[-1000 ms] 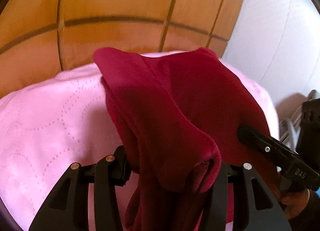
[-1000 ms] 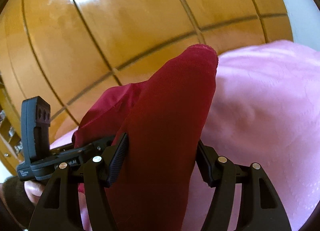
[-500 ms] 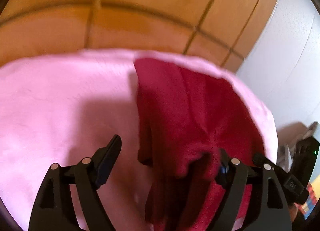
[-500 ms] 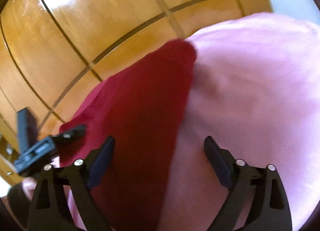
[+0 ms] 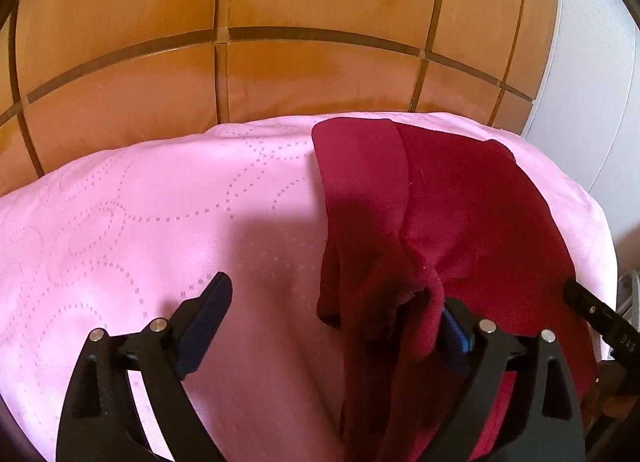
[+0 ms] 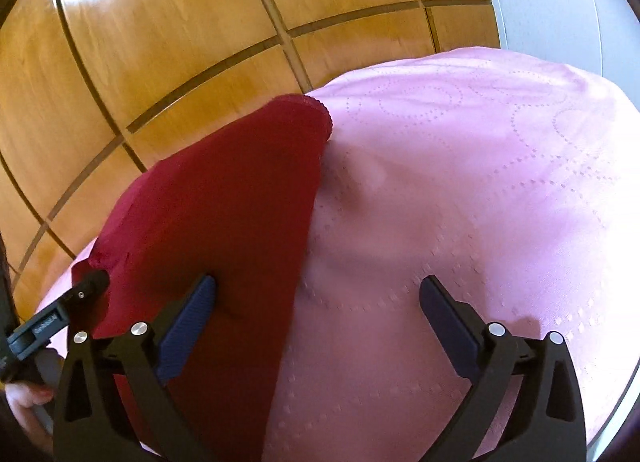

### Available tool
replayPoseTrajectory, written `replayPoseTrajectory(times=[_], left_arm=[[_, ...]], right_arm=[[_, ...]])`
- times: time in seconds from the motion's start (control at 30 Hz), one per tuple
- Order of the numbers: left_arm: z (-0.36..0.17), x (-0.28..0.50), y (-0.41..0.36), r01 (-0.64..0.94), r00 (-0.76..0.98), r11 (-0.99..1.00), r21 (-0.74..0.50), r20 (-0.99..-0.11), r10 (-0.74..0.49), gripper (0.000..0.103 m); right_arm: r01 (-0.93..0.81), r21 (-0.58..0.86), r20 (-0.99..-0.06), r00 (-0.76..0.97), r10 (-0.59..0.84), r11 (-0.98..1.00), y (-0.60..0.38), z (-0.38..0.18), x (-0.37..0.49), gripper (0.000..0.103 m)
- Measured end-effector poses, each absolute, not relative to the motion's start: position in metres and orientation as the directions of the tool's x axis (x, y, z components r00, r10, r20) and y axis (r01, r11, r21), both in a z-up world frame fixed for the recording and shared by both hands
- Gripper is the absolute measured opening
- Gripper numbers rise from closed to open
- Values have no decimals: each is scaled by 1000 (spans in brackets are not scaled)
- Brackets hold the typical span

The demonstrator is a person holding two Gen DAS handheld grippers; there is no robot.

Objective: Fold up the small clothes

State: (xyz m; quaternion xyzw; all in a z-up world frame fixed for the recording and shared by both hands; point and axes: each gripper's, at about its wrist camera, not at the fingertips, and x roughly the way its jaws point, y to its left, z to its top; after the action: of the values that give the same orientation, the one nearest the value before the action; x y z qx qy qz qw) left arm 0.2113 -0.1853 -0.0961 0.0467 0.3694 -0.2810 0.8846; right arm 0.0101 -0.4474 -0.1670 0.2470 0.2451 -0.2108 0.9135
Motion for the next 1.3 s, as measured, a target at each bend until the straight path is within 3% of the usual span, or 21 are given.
replayPoseTrajectory(times=[0.2, 0.3, 0.47, 0.67, 1.17, 1.3], left_arm=[[-83, 208, -172, 530, 552, 833, -160, -680, -482, 92], [-76, 191, -164, 526, 570, 840, -134, -677, -465, 100], [-70, 164, -150, 535, 562, 833, -143, -676, -477, 101], [-55, 129, -133, 559, 570, 817, -141, -651, -502, 101], [-21, 71, -90, 461, 710, 887, -41, -582, -396, 101], [-18, 68, -89, 425, 716, 904, -52, -591, -371, 101]], right_arm=[[525, 331, -570, 774, -277, 784, -445, -164, 1, 99], [560, 360, -589, 757, -284, 746, -441, -157, -11, 99], [602, 388, -621, 730, -285, 698, -434, -144, -31, 99], [608, 317, -643, 702, -306, 728, -396, -132, -51, 99], [621, 172, -555, 702, -446, 765, -318, -108, -103, 99], [616, 167, -579, 693, -430, 769, -317, -104, -104, 99]])
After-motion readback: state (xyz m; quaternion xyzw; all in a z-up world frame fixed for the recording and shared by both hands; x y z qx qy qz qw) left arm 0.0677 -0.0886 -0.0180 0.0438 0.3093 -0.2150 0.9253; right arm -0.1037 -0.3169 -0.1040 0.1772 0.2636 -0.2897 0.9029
